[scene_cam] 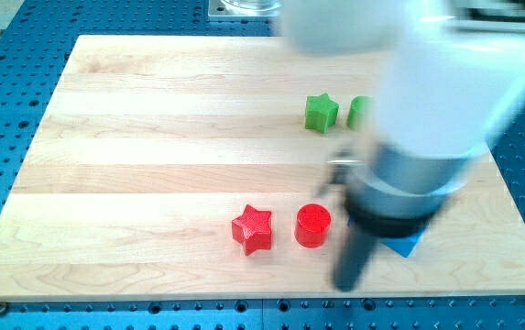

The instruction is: Push the red circle into the yellow blocks

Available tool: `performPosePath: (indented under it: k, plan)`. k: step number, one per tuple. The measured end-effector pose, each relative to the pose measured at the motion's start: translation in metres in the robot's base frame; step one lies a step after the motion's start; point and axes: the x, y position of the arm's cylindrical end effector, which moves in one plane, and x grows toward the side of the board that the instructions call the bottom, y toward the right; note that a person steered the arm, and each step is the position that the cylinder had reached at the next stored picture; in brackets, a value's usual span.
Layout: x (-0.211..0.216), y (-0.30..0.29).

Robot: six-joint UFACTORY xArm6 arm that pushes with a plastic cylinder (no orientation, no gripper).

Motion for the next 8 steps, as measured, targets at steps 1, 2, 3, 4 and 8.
performPosePath:
  k: [1, 2, 3, 4, 8]
  plan:
    - [-0.03, -0.012]
    - [-0.03, -0.011]
    - [-0.057, 0.004]
    - [-0.108, 0.04]
    - [-0.198, 0.009]
